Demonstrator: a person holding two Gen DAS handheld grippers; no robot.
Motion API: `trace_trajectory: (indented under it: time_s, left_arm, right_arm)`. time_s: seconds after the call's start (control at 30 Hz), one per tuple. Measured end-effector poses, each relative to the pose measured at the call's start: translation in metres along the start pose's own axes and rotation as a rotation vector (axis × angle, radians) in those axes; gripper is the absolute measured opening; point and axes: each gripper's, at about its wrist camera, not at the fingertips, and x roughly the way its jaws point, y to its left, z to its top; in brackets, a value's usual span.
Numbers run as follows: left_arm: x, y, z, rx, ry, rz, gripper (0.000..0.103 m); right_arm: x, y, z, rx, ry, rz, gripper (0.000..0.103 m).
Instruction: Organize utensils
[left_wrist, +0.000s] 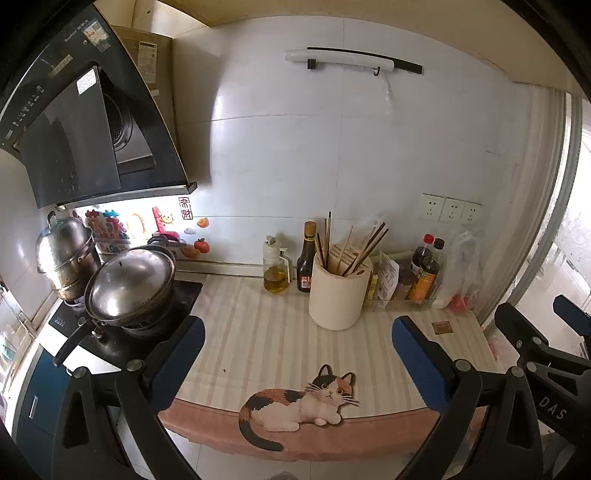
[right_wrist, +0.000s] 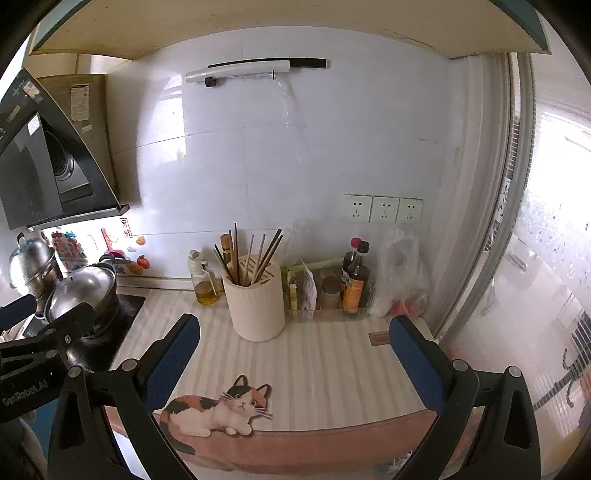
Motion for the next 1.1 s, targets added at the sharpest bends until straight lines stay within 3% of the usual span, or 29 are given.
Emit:
trace_trajectory:
  time_s: [1.1]
  left_arm:
    - [-0.0048, -0.001, -0.0058, -0.013, 0.004, 0.036, 0.103]
  right_arm:
    - [-0.0094, -0.0073, 0.0022, -0.006, -0.002, 0.012, 0.103]
